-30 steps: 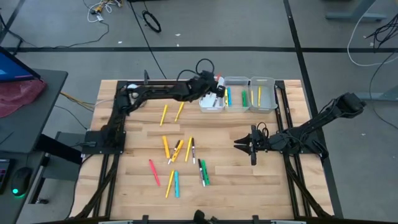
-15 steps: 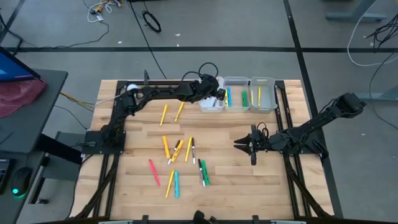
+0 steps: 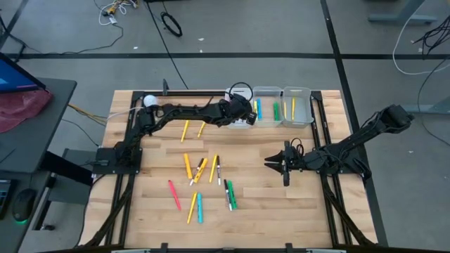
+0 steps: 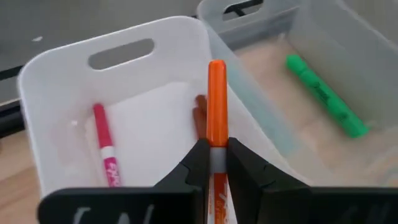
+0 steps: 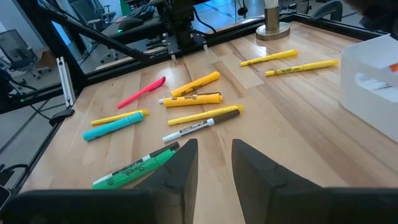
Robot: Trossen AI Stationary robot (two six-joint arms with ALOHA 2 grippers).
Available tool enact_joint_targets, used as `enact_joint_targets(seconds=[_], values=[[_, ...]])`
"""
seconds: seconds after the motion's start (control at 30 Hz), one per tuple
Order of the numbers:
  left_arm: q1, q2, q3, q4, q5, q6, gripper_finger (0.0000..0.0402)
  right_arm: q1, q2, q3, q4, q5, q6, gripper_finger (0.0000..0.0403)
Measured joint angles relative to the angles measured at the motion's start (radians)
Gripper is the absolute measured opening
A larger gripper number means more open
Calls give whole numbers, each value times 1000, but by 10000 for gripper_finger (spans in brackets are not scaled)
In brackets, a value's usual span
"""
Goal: Pick & Place Markers
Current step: Put the orange marker pen into the white bin
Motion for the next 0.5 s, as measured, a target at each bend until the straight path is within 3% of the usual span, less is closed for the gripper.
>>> enact_joint_targets(seconds=[0.5], values=[[3, 51, -1, 4, -4, -26, 42, 0, 0, -1, -1, 0, 4, 98]])
